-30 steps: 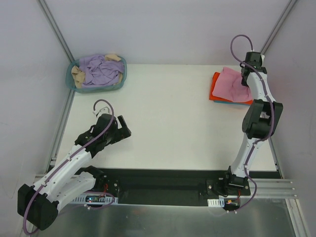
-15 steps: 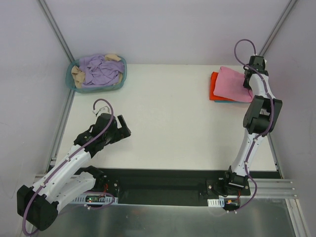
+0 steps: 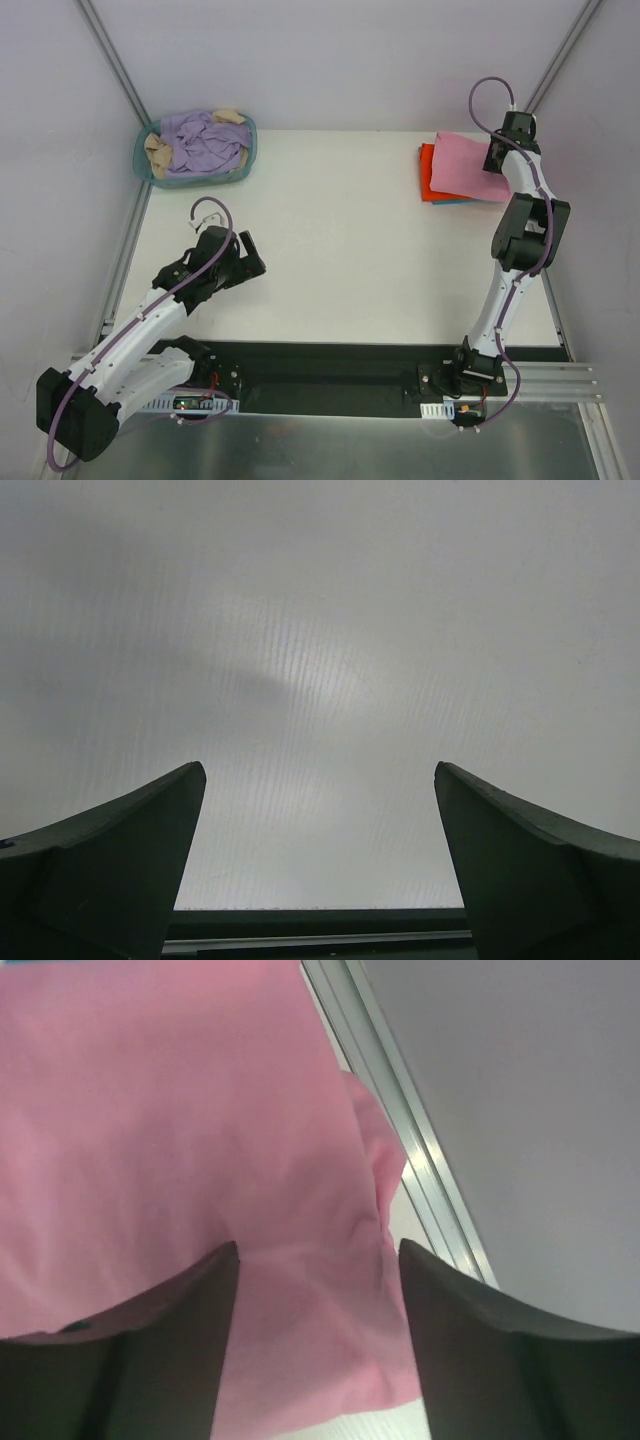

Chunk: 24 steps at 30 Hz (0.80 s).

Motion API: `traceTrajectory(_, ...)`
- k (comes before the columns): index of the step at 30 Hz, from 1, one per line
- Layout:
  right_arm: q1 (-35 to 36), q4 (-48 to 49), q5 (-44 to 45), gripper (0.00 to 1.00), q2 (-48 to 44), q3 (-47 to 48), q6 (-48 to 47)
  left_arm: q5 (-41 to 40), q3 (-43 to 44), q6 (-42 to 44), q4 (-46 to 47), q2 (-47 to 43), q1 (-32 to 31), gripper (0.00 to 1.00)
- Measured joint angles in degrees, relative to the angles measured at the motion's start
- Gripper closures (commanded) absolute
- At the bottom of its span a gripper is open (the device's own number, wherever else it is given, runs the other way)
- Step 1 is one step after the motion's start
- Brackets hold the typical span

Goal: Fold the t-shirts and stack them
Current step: Put the neatly folded tshirt into the corner of the board with the right arm

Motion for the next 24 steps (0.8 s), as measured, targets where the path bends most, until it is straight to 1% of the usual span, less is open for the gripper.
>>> traceTrajectory(1,0.00,-0.24,0.15,0.01,0.02,0.00,-0.15,-0.11,0.00,0.07,-0.04,-0.02,0.00,0.01)
traceTrajectory(2,0.02,-0.55,0.37,0.00,0.00,0.02,-0.07,-0.26,0.00,0.09,-0.04,-0.02,0.00,0.01)
traceTrajectory(3,0.04,-0.90,0.72,0.03,0.00,0.07,-0.09,-0.46,0.04,0.11,-0.04,-0.04,0.00,0.01)
traceTrajectory(8,0.44,-3.74,1.60,0.03,-0.37,1.49,0.31,-0.63,1.03,0.20,-0.22,-0.22,0.00,0.01)
traceTrajectory(12,1.92,-6.49,2.43,0.03,-5.01,1.33,0.20,-0.74,2.78,0.96,-0.26,-0.42,0.00,0.00)
traceTrajectory(14,3.39,-6.27,2.71,0.03,-9.92,-0.50,0.26,-0.74,3.61,1.22,-0.22,-0.39,0.00,0.01)
traceTrajectory(17,6.45,-5.55,2.21,0.03,-21.66,-6.71,2.08,-0.74,4.57,1.33,-0.20,-0.11,0.00,0.01)
traceTrajectory(21,9.03,-2.05,-1.42,0.03,-39.30,-19.02,7.65,-0.72,4.94,1.31,-0.20,1.29,0.00,0.01)
traceTrajectory(24,9.38,0.11,-2.60,0.03,-49.70,-29.05,11.80,-0.68,4.94,1.29,-0.22,1.88,0.00,0.01)
